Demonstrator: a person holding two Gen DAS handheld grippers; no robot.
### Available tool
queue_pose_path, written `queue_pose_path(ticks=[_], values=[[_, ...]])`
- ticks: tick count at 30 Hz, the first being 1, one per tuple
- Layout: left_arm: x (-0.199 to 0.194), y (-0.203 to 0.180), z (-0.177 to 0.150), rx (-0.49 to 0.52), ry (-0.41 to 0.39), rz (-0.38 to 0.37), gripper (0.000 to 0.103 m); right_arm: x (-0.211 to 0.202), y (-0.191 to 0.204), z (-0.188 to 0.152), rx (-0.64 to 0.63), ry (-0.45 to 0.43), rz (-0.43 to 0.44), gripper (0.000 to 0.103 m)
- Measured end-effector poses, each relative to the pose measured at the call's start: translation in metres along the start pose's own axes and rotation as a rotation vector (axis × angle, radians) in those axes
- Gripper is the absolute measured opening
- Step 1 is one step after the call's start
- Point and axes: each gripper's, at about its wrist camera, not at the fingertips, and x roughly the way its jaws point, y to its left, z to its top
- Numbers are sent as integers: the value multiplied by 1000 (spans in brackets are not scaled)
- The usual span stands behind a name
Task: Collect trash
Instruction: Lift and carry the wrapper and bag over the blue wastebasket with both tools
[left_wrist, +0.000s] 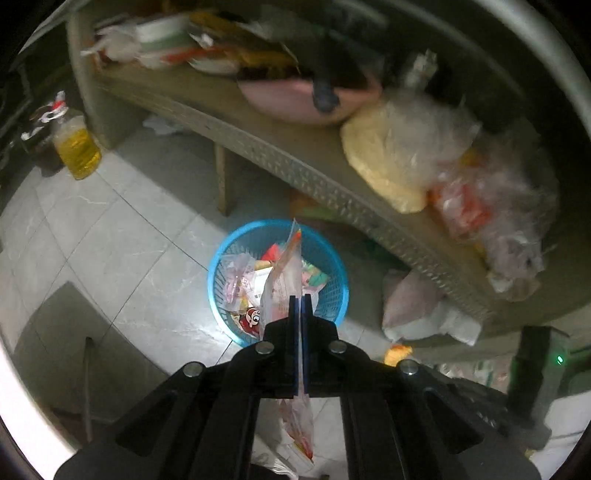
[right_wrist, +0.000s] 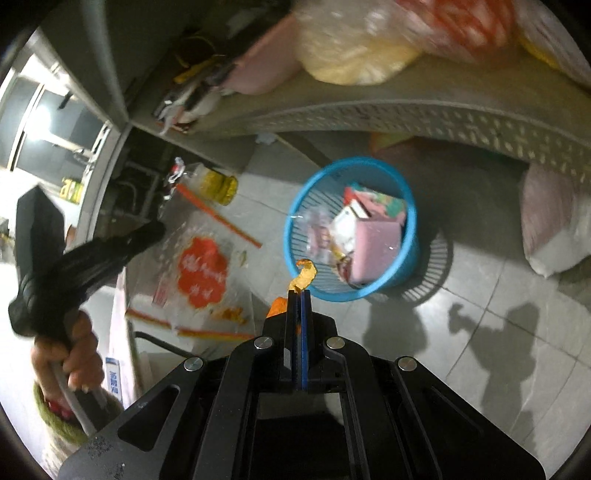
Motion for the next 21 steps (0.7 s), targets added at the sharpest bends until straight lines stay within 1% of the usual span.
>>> queue_pose_path(ticks=[3, 6, 7, 8, 9, 10, 12, 13, 14, 15, 17, 21], values=[[30, -6, 17, 14, 31, 9, 1, 7, -15, 3, 32, 13, -9, 0], [59, -4, 29, 31, 22, 27, 3, 12, -25, 5, 54, 25, -16, 0], [71, -1, 30, 26, 38, 28, 3, 14, -27, 6, 59, 30, -19, 0], [89, 8, 32, 3, 79, 38, 3, 16, -30, 6, 64, 35, -22, 0], [99, 15, 32, -16, 104, 59, 3, 18, -31, 6, 67, 40, -23, 0], [112, 25, 31, -45, 135, 96, 4, 20, -32, 6, 68, 43, -25, 0], [126, 42, 29, -84, 174, 134, 10, 23, -33, 5, 72, 52, -29, 0], [127, 47, 28, -91, 180, 138, 11, 25, -32, 4, 73, 54, -30, 0], [126, 52, 27, -99, 179, 143, 16, 25, -32, 4, 74, 56, -31, 0], [121, 57, 26, -109, 165, 145, 19, 27, -32, 4, 73, 59, -34, 0], [113, 64, 25, -115, 150, 153, 21, 30, -31, 6, 72, 66, -36, 0], [92, 71, 28, -147, 115, 157, 22, 39, -22, 11, 57, 76, -19, 0]])
